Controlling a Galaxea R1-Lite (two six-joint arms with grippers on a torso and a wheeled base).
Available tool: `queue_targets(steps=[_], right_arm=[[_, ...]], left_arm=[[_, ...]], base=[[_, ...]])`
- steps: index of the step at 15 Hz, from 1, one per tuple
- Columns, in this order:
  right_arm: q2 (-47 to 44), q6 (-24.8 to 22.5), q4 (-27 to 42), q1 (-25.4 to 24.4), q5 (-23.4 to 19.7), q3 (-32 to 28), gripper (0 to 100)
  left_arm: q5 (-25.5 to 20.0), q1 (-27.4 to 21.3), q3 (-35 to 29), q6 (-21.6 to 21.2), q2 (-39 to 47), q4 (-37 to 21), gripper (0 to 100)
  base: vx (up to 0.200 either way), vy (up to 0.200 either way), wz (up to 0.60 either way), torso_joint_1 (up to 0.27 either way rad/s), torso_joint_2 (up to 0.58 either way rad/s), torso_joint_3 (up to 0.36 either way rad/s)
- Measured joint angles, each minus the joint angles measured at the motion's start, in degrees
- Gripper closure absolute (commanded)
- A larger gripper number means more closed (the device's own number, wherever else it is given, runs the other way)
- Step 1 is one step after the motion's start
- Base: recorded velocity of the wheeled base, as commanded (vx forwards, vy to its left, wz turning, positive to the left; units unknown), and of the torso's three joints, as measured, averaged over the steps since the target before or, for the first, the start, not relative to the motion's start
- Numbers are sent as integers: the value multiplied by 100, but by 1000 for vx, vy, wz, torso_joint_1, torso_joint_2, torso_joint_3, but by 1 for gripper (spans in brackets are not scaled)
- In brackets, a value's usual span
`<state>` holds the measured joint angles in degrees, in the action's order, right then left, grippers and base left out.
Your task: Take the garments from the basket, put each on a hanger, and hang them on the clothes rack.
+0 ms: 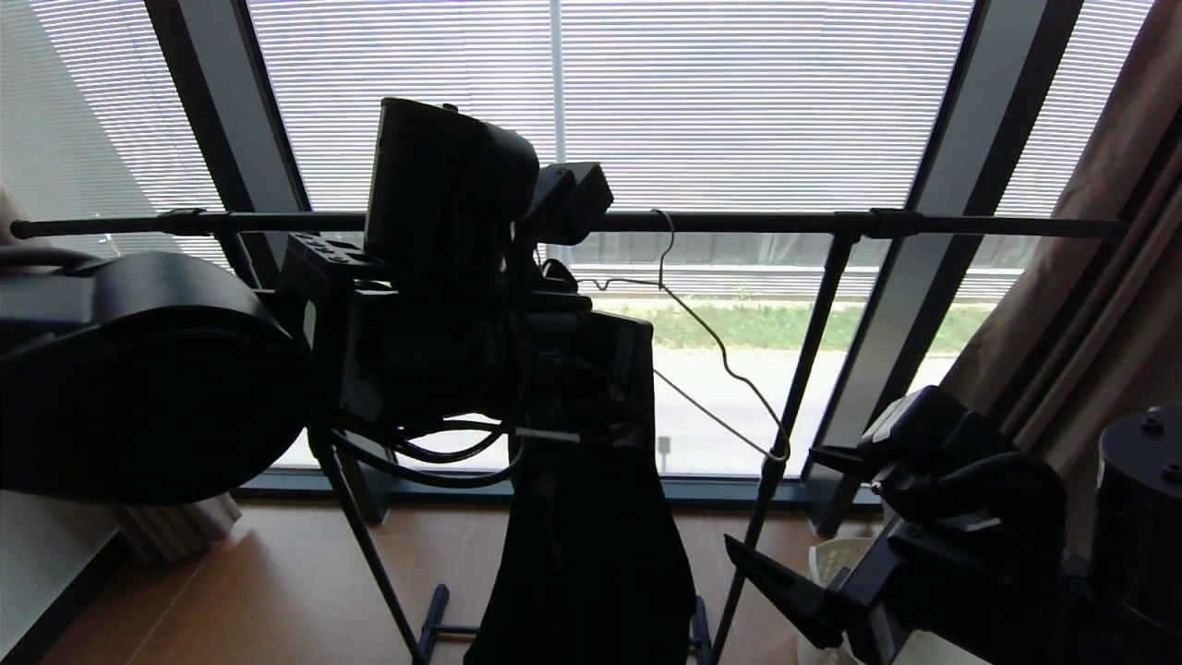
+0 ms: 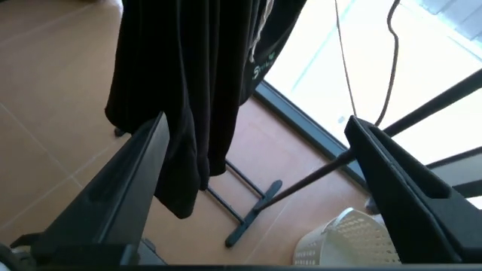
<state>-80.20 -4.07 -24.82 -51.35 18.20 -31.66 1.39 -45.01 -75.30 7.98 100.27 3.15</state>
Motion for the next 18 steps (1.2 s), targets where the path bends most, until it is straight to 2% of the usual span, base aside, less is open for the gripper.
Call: queue_targets(steps=[7,11,14,18], right_arm=[[-872,0,-46,-149,38,-1241,0],[-1464,134,-50,-260,396,-1996,0],[-1701,145,-41,-116,411,-2135,0],[-1732,375,-50,196,407,-1869,0]], left_arm=[[0,-9,13,0,28,0,100],[0,-35,121,0,28,11,100],[-2,-35,129,-18,23,16,100],[-2,-24,121,-18,12,16,100]], base=[[0,0,0,0,0,0],[0,0,0,0,0,0],[0,0,0,0,0,0],[0,0,0,0,0,0]])
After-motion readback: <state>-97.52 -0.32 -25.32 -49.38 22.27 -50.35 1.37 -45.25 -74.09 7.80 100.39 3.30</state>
